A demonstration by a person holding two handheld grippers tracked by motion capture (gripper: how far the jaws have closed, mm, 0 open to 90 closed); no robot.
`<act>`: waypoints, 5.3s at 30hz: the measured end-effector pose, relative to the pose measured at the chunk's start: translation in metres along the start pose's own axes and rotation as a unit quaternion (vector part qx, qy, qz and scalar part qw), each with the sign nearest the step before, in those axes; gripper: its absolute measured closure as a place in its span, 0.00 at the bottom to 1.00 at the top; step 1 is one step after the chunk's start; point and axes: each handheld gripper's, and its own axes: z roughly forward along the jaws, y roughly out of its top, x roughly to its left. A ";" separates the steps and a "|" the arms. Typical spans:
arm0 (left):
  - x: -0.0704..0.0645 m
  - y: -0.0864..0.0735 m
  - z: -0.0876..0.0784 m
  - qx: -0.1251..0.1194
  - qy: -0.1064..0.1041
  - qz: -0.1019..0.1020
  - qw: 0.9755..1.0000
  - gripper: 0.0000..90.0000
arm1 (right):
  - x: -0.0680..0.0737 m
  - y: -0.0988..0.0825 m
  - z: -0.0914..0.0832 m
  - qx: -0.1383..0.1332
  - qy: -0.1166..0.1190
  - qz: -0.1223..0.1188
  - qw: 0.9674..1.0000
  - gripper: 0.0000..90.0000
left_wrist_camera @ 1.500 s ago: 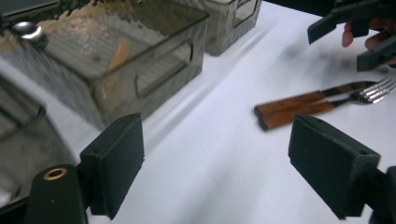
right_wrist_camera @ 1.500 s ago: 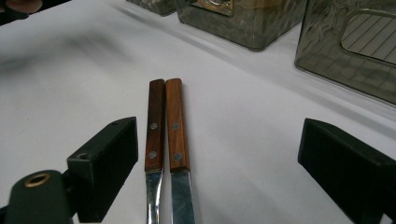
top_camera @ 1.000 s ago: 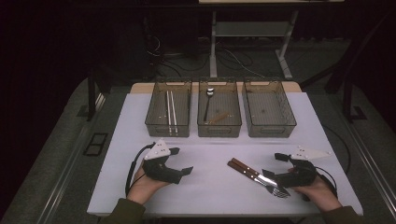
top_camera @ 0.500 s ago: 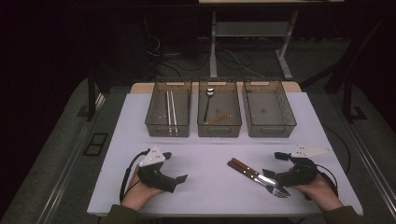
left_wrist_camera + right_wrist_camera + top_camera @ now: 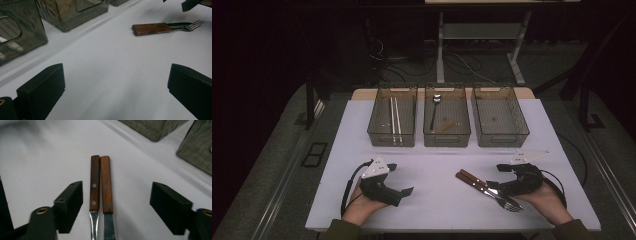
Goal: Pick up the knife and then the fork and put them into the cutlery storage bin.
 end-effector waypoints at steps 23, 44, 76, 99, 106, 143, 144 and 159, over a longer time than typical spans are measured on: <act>-0.003 0.001 0.003 0.006 -0.013 0.010 1.000 0.02 | 0.014 0.038 0.045 0.158 0.001 -0.044 0.986 0.72; -0.004 0.001 0.004 0.010 -0.017 0.013 1.000 0.02 | 0.013 0.034 0.049 0.245 -0.007 -0.064 0.967 0.83; -0.005 0.001 0.006 0.013 -0.025 0.016 0.999 0.02 | 0.010 0.055 0.066 0.343 -0.017 -0.056 0.938 0.86; -0.005 0.000 0.006 0.015 -0.029 0.024 0.999 0.01 | -0.026 0.050 0.024 0.183 0.003 0.004 0.983 0.86; -0.004 0.000 0.005 0.013 -0.031 0.024 0.999 0.01 | -0.034 0.051 0.009 0.129 0.003 0.010 0.992 0.86; -0.002 -0.002 0.007 0.015 -0.033 0.019 0.999 0.01 | -0.066 0.064 -0.050 -0.081 -0.066 0.048 0.993 0.85; -0.002 -0.002 0.007 0.015 -0.032 0.019 0.999 0.01 | -0.067 0.066 -0.052 -0.084 -0.070 0.048 0.993 0.86; -0.002 -0.002 0.007 0.015 -0.033 0.019 0.999 0.01 | -0.089 0.108 -0.068 -0.121 -0.109 0.060 0.985 0.85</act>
